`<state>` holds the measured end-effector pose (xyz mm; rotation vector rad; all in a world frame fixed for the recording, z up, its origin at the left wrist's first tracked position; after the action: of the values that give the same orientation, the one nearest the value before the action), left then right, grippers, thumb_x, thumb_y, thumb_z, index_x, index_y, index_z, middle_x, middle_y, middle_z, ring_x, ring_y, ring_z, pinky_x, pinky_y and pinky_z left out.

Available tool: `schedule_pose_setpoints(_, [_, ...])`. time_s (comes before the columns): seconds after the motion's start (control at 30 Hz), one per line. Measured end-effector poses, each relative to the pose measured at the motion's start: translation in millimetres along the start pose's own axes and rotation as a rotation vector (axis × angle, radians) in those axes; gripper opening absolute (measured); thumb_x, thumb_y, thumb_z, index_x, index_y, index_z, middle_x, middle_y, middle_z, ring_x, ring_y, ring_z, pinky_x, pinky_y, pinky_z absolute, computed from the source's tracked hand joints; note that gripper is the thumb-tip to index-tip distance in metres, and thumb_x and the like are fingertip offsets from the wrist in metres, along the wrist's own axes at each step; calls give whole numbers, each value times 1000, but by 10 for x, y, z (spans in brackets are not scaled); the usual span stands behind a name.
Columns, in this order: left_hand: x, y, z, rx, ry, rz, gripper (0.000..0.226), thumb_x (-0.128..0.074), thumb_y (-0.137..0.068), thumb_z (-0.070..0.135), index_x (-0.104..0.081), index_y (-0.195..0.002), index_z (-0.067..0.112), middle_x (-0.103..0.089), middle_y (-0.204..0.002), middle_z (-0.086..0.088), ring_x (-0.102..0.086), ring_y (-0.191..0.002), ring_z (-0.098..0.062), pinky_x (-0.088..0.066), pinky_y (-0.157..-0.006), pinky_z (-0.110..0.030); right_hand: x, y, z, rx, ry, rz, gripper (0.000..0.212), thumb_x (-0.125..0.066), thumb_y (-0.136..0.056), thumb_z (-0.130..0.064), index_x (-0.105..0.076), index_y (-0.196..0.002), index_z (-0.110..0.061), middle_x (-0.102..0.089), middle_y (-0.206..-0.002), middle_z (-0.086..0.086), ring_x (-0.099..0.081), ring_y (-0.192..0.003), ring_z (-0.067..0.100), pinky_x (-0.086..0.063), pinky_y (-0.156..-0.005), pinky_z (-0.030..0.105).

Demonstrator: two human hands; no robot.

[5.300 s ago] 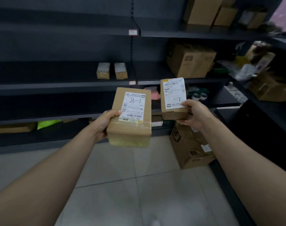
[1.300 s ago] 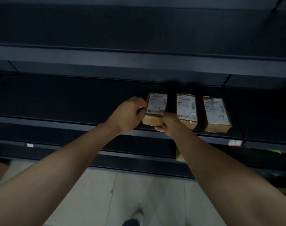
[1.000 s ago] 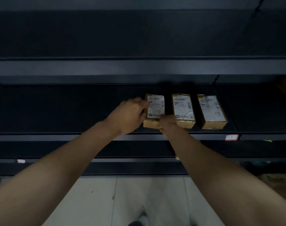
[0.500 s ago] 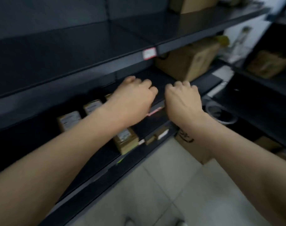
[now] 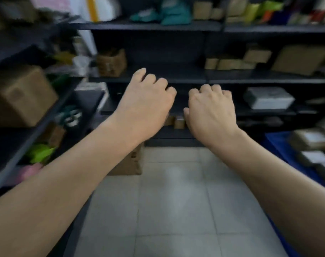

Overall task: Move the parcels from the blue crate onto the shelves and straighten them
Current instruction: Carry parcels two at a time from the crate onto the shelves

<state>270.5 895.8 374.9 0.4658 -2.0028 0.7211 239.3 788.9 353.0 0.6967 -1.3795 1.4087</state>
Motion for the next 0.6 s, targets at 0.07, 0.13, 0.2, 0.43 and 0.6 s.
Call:
schedule_pose_setpoints(0.07, [50, -478, 523, -89, 32, 59, 32, -47, -94, 29, -52, -122, 14, -57, -122, -9, -51, -115, -30, -21, -112, -45, -154, 123, 712, -115, 43, -52, 30, -58, -89, -26, -54, -112, -7, -57, -114, 15, -50, -109, 33, -39, -87, 40])
schedule_pose_setpoints(0.13, [118, -886, 1065, -190, 75, 107, 30, -48, -94, 27, -53, -121, 13, -58, -122, -10, -52, -115, -30, -22, -111, -46, -249, 309, 1377, -238, 87, -94, 32, -59, -88, -26, -54, -113, -7, -57, -116, 16, -50, -111, 35, -39, -90, 42])
schedule_pose_setpoints(0.2, [198, -1227, 1600, -296, 119, 146, 29, -48, -94, 26, -54, -120, 13, -58, -122, -10, -52, -115, -30, -23, -111, -46, -294, 526, 1965, -360, 123, -125, 31, -57, -89, -25, -54, -113, -6, -57, -118, 17, -49, -112, 36, -39, -90, 43])
schedule_pose_setpoints(0.43, [412, -2134, 3308, -646, 385, 242, 26, -48, -94, 28, -58, -113, 14, -61, -111, -8, -55, -106, -29, -32, -100, -41, -450, 1453, 3607, -774, 137, -187, 22, -52, -92, -24, -55, -107, -7, -58, -112, 16, -52, -107, 35, -40, -84, 41])
schedule_pose_setpoints(0.6, [166, -2757, 4283, -795, 535, 104, 27, -50, -93, 27, -57, -114, 13, -59, -111, -7, -55, -103, -28, -37, -90, -36, -793, 1949, 4542, -1043, 28, -221, 22, -51, -91, -27, -55, -99, -7, -59, -104, 16, -54, -99, 36, -45, -79, 42])
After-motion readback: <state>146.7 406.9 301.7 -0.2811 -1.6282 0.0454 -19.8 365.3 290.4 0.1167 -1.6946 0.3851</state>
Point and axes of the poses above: each hand's wrist, its own y-axis away from the middle knuckle, its own x-axis out of the back of the hand, z = x × y, the point moved 4 cm from there along -y, towards the middle knuckle
